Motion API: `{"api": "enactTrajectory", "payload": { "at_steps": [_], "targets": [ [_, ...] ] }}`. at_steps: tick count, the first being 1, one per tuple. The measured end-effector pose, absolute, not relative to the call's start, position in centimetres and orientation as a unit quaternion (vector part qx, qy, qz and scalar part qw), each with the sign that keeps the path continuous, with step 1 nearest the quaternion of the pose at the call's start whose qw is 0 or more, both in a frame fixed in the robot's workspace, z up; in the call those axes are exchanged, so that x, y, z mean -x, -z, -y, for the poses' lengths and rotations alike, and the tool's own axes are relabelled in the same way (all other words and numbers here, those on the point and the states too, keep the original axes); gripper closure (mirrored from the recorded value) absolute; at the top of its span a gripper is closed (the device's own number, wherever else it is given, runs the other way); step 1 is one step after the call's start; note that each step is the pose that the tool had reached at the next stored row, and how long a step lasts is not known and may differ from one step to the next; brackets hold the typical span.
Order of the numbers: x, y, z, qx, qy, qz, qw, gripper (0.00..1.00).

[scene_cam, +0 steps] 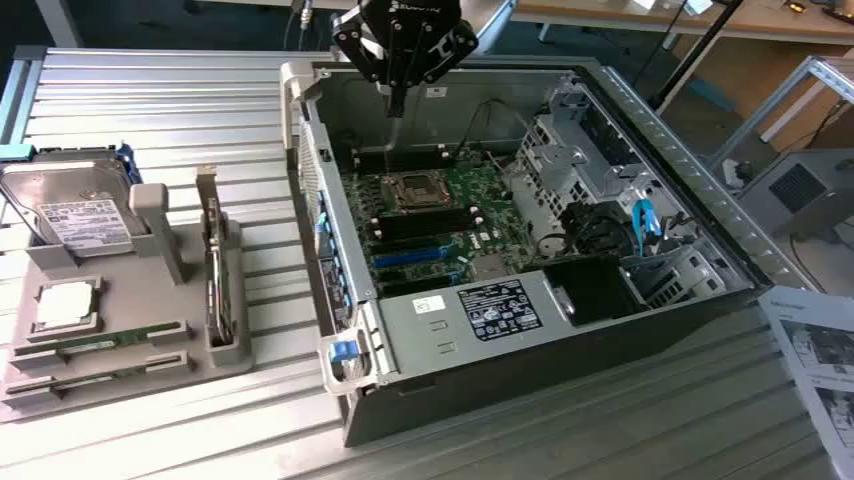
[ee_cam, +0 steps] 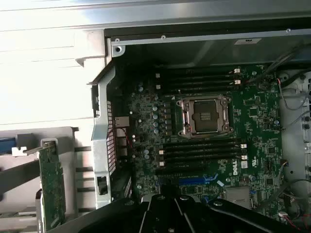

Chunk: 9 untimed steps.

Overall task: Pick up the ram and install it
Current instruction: 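Reach for the ram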

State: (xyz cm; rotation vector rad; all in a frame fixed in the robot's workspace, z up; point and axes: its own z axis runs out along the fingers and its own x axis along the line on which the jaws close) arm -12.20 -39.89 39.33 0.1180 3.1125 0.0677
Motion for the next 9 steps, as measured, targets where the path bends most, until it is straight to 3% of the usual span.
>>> {"api": "enactTrajectory", "payload": {
  "at_steps": [9],
  "targets": [
    [12.2, -39.33, 39.89, -0.038, -0.022, -0.999, 0.013, 0.89]
  ]
}}
